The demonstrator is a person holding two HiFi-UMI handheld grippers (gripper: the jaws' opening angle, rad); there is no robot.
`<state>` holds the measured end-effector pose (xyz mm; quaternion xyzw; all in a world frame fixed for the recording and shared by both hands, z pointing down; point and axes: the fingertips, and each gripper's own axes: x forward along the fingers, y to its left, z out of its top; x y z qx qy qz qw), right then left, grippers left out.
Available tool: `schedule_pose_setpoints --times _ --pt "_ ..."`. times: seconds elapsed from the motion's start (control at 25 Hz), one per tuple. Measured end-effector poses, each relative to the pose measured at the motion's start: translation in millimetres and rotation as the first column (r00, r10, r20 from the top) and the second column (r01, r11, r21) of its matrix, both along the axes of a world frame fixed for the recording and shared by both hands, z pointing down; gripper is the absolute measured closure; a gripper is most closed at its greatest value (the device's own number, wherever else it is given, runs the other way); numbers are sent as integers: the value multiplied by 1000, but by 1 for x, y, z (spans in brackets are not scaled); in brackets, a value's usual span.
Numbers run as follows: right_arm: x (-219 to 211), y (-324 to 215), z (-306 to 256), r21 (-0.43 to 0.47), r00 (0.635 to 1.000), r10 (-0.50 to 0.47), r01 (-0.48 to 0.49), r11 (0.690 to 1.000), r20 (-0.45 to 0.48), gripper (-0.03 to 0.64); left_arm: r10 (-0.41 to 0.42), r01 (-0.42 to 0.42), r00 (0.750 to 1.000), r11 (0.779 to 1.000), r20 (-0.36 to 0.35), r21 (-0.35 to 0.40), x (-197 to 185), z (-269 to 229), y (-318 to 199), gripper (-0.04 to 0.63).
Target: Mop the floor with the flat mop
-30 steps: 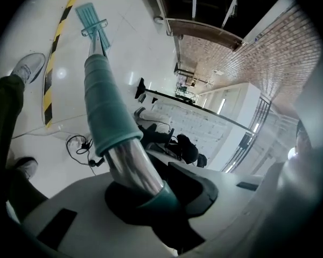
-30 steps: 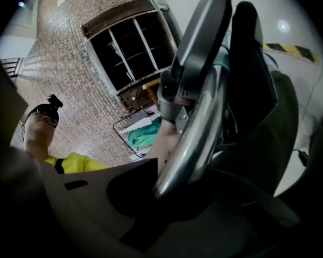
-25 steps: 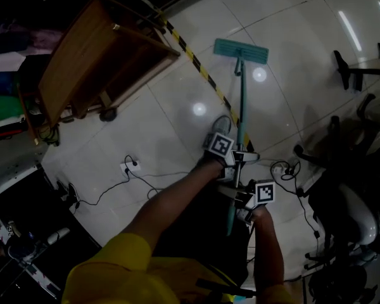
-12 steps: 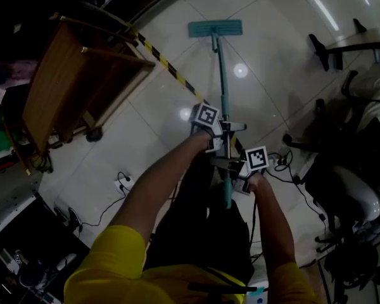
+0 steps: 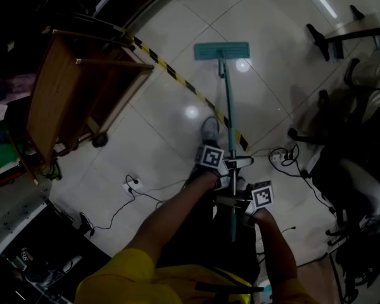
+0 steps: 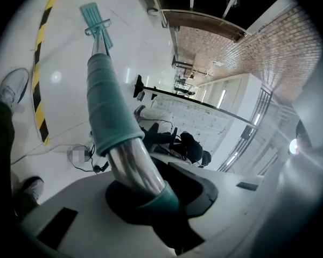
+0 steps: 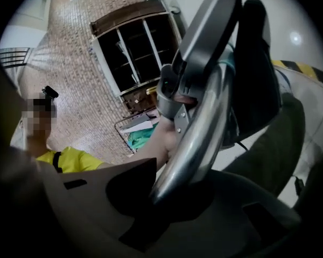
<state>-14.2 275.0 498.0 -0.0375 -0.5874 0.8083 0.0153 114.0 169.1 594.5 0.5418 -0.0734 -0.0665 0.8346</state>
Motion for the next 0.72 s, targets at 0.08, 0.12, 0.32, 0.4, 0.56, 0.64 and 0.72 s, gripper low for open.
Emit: schedule_pose_setpoints --times 0.08,0.12,0.32,0.4,0.56,0.64,0.72 --pt "-5 -37 11 32 1000 7 -8 999 7 543 7 -7 1000 1000 -29 8 -2 3 -37 495" --pt "-9 -57 19 47 1000 25 -25 999 9 543 17 -16 999 999 -29 29 -6 9 -57 494" --pt "-21 -127 64 69 999 -4 7 998 -36 546 98 -107 993 985 70 134 -24 56 -132 494" --pt "-24 -140 68 60 999 -5 7 998 -35 552 101 -114 991 980 89 160 -24 64 -147 494" --pt "-29 -109 45 -13 997 74 -74 997 8 578 107 -128 984 980 144 152 -27 60 -111 511" --pt "-26 -63 25 -39 998 67 -67 997 3 574 171 -187 974 977 151 100 -21 44 -58 511" --pt "-20 -9 5 -85 997 77 -78 993 -17 572 227 -235 963 971 143 43 -13 24 5 511"
